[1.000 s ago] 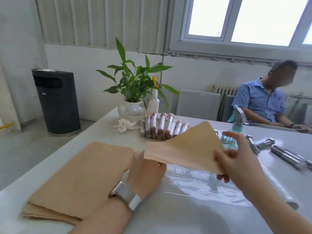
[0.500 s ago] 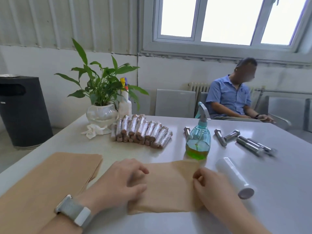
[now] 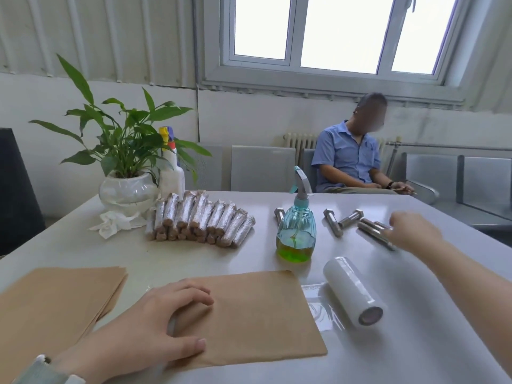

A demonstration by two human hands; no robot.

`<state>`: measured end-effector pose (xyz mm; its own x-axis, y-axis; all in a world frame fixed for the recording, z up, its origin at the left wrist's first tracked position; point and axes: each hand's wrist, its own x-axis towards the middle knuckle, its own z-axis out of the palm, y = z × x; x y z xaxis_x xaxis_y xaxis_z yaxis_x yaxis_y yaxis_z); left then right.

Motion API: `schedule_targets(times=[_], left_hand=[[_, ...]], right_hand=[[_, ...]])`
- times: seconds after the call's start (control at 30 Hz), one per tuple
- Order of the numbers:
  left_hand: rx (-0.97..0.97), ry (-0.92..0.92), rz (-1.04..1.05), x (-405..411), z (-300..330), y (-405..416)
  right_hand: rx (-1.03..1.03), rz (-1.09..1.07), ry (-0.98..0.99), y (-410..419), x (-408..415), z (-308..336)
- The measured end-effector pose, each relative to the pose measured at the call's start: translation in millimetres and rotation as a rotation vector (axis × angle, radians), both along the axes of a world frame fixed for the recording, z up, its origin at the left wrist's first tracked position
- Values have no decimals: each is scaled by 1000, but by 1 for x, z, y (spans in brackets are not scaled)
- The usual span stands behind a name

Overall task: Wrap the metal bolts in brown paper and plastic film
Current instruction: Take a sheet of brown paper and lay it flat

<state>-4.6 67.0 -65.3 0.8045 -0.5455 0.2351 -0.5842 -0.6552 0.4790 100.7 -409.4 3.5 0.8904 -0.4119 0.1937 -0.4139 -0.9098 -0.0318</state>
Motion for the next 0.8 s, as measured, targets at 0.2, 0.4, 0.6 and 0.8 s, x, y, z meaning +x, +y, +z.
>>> schedule_targets(times=[0.2,0.4,0.6,0.8], left_hand=[[7,19,17,-2,3,0],[6,22,15,-3,1,0],[6,25,8,0,-2,0],[17,22,8,1,-3,2]], right_hand=[[34,-26,-34,-14,9,-34],[-33,56,-24,-12,9,-32],[-88,135,95,-7,-3,-29],[-35,356,180,-1,-15,-25]])
